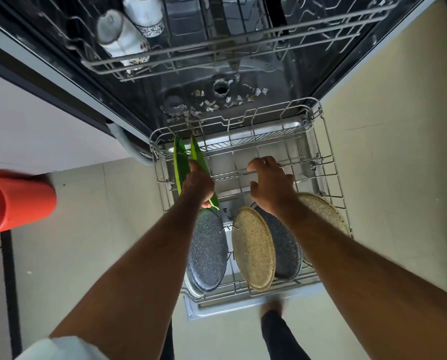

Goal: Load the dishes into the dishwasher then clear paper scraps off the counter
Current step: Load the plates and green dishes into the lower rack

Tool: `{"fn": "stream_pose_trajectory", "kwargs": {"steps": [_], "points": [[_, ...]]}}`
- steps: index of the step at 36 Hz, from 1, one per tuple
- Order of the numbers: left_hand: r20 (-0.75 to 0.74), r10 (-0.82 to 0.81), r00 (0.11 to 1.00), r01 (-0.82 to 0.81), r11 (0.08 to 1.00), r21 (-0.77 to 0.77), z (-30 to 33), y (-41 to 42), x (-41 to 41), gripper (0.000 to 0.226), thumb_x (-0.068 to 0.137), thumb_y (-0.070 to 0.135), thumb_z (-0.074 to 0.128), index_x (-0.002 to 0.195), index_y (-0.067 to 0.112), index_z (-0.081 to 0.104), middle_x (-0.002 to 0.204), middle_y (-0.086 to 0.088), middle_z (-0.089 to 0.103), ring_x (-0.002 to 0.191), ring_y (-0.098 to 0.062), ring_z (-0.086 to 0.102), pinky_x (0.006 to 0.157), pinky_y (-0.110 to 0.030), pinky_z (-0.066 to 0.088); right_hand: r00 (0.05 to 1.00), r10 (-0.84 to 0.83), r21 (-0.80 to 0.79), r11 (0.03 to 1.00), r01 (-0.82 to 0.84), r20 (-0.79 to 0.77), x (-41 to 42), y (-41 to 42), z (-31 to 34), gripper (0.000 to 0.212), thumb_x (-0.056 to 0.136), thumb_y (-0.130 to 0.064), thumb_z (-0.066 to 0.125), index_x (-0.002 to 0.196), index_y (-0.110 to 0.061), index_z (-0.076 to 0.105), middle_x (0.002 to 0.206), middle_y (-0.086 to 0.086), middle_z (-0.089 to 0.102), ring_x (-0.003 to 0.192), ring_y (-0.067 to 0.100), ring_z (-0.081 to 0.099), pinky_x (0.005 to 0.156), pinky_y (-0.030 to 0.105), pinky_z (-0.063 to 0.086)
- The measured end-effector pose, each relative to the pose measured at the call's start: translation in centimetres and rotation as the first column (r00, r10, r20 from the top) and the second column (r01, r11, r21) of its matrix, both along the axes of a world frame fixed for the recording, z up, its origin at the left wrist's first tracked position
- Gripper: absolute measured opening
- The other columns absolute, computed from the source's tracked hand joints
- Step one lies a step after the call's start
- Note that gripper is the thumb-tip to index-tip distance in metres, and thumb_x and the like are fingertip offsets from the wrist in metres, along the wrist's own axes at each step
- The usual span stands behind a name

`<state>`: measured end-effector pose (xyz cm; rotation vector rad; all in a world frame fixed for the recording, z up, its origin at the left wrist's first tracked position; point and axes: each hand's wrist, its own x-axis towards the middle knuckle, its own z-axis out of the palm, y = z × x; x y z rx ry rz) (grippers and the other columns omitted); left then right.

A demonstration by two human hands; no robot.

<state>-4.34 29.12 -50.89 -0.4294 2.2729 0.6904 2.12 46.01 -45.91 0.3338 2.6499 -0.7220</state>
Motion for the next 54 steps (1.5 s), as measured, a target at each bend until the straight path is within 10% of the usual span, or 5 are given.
{"fn": "stream_pose_trajectory", "kwargs": {"steps": [7,15,22,39,54], "points": [[0.106,0.040,0.994,-0.056,0.987,0.152,-0.5,0.0,-0.4,0.067,0.096,0.010,0.063,0.142,0.014,0.014,0.132,-0.032,0.048,0.062,-0.030,0.058,0.035,-0.031,0.051,0.998,0.001,-0.004,1.000,-0.001,0.067,0.1,0.2,-0.6,0.036,0.090,-0.015,0.064,0.122,-0.025,0.053,0.132,0.002,0.050,0.119,0.026,0.054,0.098,0.050,0.039],[0.170,0.044,0.984,-0.071,0.985,0.156,0.4,-0.4,0.0,0.090,0.089,0.016,0.074,0.147,0.017,0.004,0.145,-0.025,0.046,0.090,-0.042,0.068,0.061,-0.046,0.062,0.991,0.025,0.005,1.000,-0.026,0.129,0.4,-0.1,-0.6,0.037,0.091,-0.016,0.062,0.125,-0.024,0.053,0.135,0.004,0.048,0.123,0.028,0.051,0.100,0.051,0.039],[-0.187,0.129,0.974,-0.106,0.986,0.129,2.7,-3.7,0.5,0.064,0.091,0.041,0.069,0.136,0.009,0.036,0.106,-0.017,0.068,0.075,-0.033,0.073,0.069,-0.048,0.062,0.994,0.011,0.000,1.000,-0.011,0.107,-0.1,-1.0,1.3,0.034,0.090,-0.013,0.062,0.122,-0.022,0.054,0.129,0.006,0.053,0.116,0.028,0.055,0.097,0.049,0.041],[-0.372,0.298,0.879,-0.152,0.915,0.374,23.8,-18.2,5.7,0.011,0.102,0.014,0.053,0.113,0.015,0.053,0.072,-0.004,0.067,0.049,-0.011,0.064,0.054,-0.029,0.056,0.985,0.100,-0.103,0.988,-0.115,-0.141,-3.5,-14.3,19.1,0.020,0.090,-0.005,0.055,0.097,-0.019,0.066,0.082,0.002,0.064,0.074,0.024,0.060,0.064,0.024,0.038],[-0.651,0.228,0.724,-0.126,0.972,0.200,49.7,-42.5,3.7,0.012,0.099,0.020,0.058,0.089,0.015,0.063,0.073,0.000,0.070,0.057,-0.012,0.066,0.056,-0.020,0.051,0.852,0.251,-0.125,0.931,-0.342,-0.459,-6.3,-35.8,41.0,0.012,0.094,-0.011,0.055,0.096,-0.019,0.065,0.085,0.004,0.069,0.077,0.028,0.065,0.067,0.036,0.053]]}}
